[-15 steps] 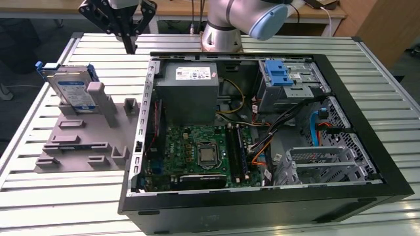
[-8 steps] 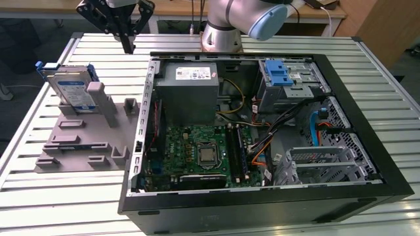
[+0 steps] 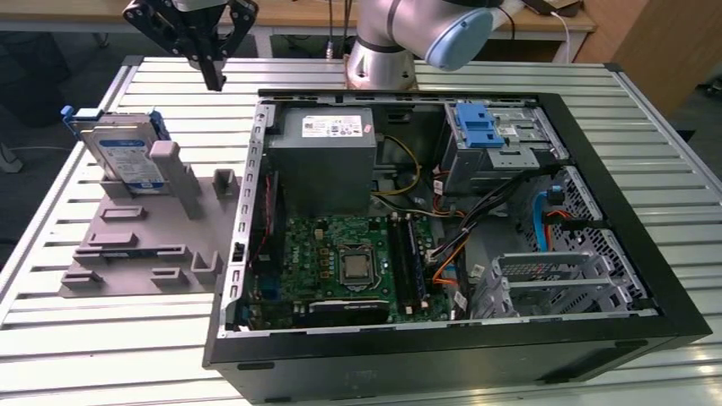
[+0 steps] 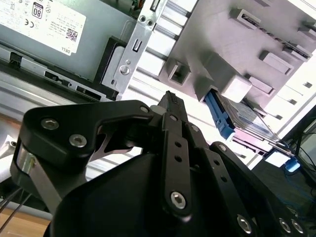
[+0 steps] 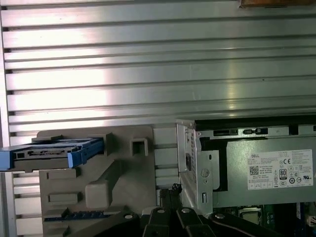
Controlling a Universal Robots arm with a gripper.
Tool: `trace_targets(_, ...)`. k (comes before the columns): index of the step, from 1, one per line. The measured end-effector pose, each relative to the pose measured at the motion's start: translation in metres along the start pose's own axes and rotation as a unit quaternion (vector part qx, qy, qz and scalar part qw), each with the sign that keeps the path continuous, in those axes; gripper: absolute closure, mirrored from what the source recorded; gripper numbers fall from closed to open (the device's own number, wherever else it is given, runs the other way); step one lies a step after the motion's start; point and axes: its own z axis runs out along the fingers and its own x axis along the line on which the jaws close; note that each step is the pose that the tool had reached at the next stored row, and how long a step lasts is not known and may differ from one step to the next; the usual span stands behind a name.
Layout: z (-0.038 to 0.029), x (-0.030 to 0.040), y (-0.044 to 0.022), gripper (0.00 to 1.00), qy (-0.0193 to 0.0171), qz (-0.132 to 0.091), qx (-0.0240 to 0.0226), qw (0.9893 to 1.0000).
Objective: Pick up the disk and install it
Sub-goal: 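Reach for the disk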
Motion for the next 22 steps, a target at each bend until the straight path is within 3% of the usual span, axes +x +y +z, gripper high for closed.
trace_targets(22,-0.0002,0.0273,0.0074,0.89,0.0,0.0,0.0,1.0)
